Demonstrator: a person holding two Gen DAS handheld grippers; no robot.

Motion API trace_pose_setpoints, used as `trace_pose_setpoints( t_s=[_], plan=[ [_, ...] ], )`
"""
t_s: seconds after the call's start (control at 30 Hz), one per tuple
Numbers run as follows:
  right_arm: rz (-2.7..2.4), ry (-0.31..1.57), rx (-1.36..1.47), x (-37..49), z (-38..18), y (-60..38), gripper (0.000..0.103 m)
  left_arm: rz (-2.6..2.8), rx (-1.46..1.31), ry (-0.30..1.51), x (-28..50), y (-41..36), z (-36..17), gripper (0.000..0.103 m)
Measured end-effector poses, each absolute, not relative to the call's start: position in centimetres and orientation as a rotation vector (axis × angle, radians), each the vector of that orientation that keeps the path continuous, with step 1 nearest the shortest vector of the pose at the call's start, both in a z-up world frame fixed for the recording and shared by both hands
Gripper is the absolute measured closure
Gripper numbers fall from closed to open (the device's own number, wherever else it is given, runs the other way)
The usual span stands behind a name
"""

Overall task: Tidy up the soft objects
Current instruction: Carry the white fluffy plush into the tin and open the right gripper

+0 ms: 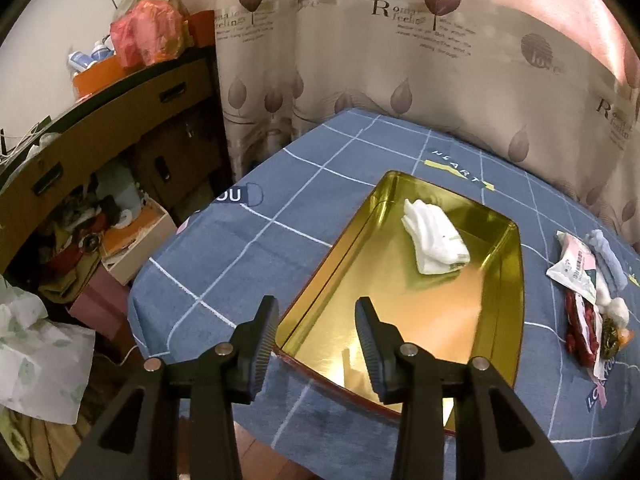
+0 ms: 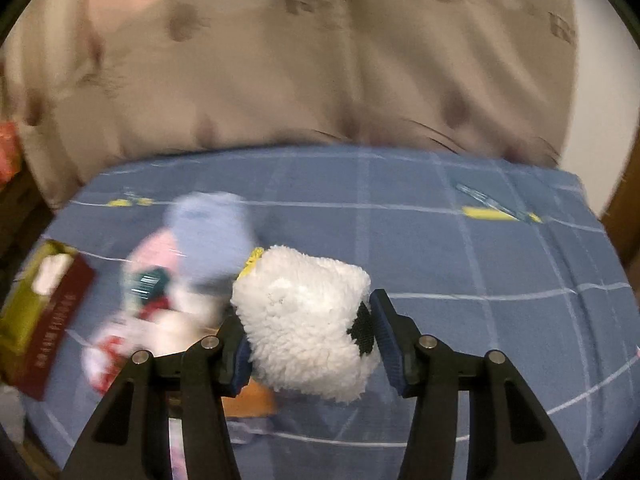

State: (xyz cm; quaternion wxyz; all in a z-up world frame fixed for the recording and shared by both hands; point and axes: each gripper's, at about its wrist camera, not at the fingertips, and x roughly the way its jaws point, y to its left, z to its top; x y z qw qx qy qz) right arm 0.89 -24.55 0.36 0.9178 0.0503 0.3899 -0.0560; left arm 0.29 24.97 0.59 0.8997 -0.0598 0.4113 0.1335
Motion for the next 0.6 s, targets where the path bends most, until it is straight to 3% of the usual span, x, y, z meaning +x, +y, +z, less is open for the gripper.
trace_pose_setpoints(
  t_s=[0.6],
  plan=[
    [0.372,0.83,-0.027,3.1,1.8,-2.9,0.054,0.423,-0.16,0.825,0.0,28.7,0.6,0.062]
  ],
)
